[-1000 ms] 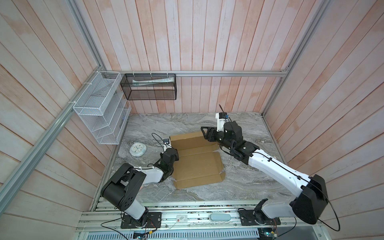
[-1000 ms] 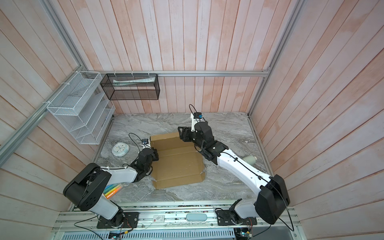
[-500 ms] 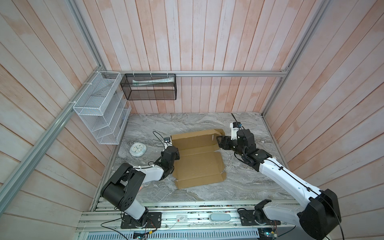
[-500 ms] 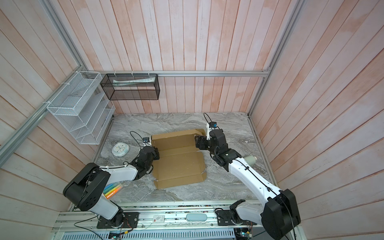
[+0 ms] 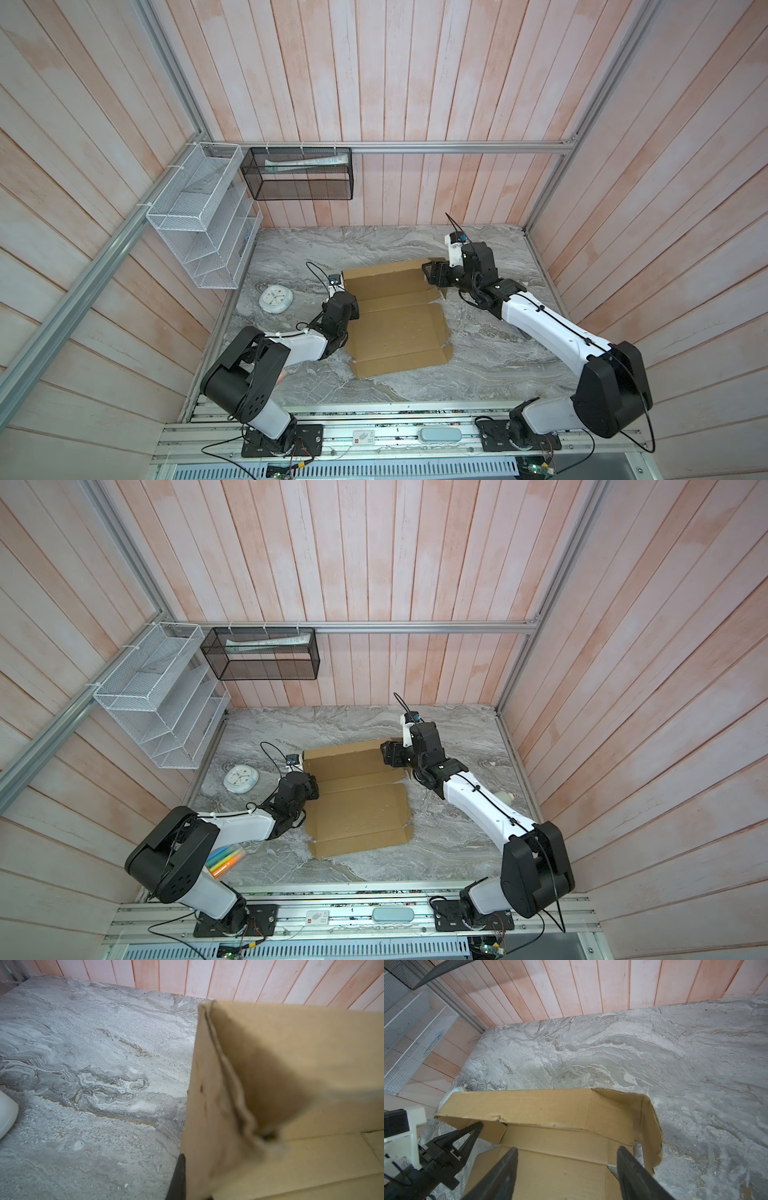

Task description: Fold the paper box

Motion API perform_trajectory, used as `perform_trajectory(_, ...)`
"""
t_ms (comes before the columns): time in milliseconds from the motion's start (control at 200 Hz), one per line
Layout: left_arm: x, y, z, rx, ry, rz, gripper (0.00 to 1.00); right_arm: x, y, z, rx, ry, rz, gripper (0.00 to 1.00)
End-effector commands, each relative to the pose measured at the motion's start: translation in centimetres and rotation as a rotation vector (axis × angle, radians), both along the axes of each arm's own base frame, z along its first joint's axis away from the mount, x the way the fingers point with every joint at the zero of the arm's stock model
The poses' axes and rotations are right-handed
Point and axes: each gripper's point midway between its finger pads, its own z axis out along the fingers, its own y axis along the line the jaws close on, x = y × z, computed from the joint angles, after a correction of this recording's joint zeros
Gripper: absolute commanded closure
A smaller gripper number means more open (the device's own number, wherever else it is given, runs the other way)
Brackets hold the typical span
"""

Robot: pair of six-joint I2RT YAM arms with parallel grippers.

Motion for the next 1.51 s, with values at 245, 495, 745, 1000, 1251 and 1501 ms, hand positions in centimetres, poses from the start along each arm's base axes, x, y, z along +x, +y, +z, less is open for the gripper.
perform_trajectory(245, 0.0, -0.3, 0.2, -0.011, 0.011, -0.021, 1.0, 0.5, 3.1, -1.7, 0.115, 0.071, 0.105, 0.25)
perform_trajectory(495, 0.0, -0.5, 0.4, -0.008, 0.011, -0.03, 1.0, 0.3, 4.4, -1.7, 0.174, 0.078, 0.144, 0.27)
perform_trajectory(745, -0.1, -0.4, 0.7, 0.001, 0.011, -0.035, 1.0, 0.4, 3.2, -0.2, 0.124, 0.028, 0.105, 0.28)
perform_trajectory(1000, -0.1, -0.4, 0.9, 0.008, 0.006, -0.038, 1.0, 1.2, 1.7, 1.2, 0.019, -0.025, 0.059, 0.28)
perform_trajectory(1251, -0.1, -0.6, 0.6, 0.002, 0.012, -0.044, 1.0, 2.5, 1.6, 0.5, -0.019, -0.018, 0.052, 0.28)
perform_trajectory(1501, -0.1, -0.5, 0.7, 0.008, 0.011, -0.046, 1.0, 3.2, 2.0, -2.6, -0.046, 0.032, 0.066, 0.29)
